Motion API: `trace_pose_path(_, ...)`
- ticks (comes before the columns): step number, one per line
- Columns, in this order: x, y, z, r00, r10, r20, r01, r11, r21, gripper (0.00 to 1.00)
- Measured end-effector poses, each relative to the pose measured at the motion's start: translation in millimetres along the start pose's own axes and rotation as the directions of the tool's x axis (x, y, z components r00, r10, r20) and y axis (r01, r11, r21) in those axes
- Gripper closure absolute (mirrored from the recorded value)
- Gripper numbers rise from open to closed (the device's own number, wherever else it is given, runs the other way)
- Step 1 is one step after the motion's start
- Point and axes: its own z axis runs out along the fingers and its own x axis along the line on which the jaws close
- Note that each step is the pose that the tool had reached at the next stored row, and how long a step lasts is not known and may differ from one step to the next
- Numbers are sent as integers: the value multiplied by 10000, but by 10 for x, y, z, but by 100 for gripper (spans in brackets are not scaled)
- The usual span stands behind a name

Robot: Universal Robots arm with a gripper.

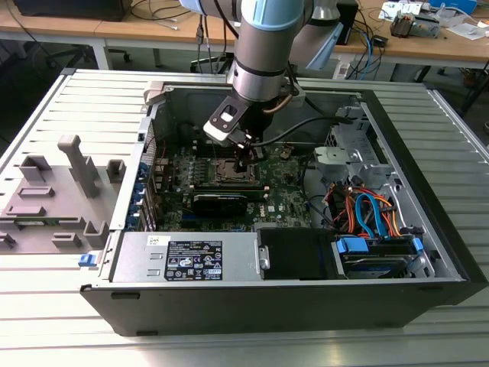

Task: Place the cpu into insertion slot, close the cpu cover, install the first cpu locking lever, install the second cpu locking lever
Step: 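Install the first cpu locking lever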

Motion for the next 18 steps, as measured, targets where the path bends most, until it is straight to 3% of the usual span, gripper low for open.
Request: trace_pose_path(18,0,0,0,9991,-424,35,424,9991,5,89)
